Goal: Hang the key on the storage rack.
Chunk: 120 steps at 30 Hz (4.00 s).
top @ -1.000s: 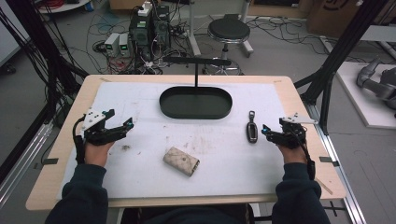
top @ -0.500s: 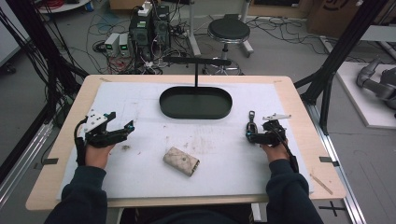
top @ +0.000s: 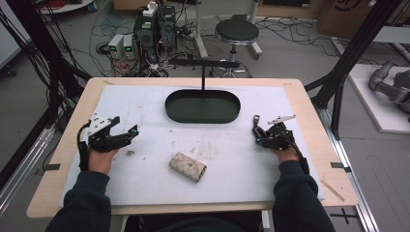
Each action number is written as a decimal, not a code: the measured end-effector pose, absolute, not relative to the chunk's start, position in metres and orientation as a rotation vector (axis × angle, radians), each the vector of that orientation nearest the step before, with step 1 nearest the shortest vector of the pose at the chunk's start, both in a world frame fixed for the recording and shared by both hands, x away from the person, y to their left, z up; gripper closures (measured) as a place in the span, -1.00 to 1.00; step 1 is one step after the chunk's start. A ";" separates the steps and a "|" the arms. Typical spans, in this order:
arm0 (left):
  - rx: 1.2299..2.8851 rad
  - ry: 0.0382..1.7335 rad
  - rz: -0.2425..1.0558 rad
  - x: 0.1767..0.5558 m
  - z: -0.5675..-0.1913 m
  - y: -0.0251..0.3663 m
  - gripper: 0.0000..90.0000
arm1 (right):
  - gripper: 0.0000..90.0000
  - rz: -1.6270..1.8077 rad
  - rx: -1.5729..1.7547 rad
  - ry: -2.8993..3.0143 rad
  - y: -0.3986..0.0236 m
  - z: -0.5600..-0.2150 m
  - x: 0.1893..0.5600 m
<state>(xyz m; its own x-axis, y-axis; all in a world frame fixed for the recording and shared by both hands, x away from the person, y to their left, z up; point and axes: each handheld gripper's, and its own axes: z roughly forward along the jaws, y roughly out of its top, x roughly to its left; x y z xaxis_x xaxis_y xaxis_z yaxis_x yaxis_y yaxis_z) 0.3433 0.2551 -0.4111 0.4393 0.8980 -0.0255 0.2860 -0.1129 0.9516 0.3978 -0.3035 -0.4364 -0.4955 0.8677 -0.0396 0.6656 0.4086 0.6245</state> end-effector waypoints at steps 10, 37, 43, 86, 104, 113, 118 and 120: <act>1.648 1.055 0.732 0.343 -0.411 0.255 -0.52 | -0.33 0.834 1.323 2.231 -0.302 -0.432 0.407; 1.640 1.080 0.734 0.343 -0.411 0.259 -0.51 | 0.11 0.757 1.315 2.332 -0.291 -0.433 0.420; 1.638 1.081 0.734 0.343 -0.411 0.259 -0.50 | 0.11 0.869 1.271 2.291 -0.284 -0.409 0.420; 1.627 1.074 0.734 0.342 -0.410 0.263 -0.49 | 0.11 1.104 1.075 2.028 -0.209 -0.258 0.481; 1.627 1.072 0.731 0.342 -0.411 0.263 -0.49 | 0.11 1.124 1.153 1.951 -0.208 -0.264 0.497; 1.633 1.069 0.731 0.342 -0.411 0.263 -0.49 | 0.11 1.156 1.154 1.922 -0.209 -0.261 0.497; 1.632 1.069 0.732 0.342 -0.411 0.263 -0.49 | 0.11 1.039 1.168 1.940 -0.210 -0.267 0.502; 1.631 1.070 0.731 0.342 -0.411 0.263 -0.49 | 0.11 0.961 1.150 1.939 -0.210 -0.273 0.502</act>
<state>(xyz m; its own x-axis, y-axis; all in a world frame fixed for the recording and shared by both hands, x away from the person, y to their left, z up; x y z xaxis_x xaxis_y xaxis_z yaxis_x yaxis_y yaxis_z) 0.3421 0.2633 -0.4105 0.4230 0.9053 -0.0380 0.2937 -0.0973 0.9509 0.5018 -0.2096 -0.2727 -0.3810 0.9072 -0.1783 0.4078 0.3380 0.8482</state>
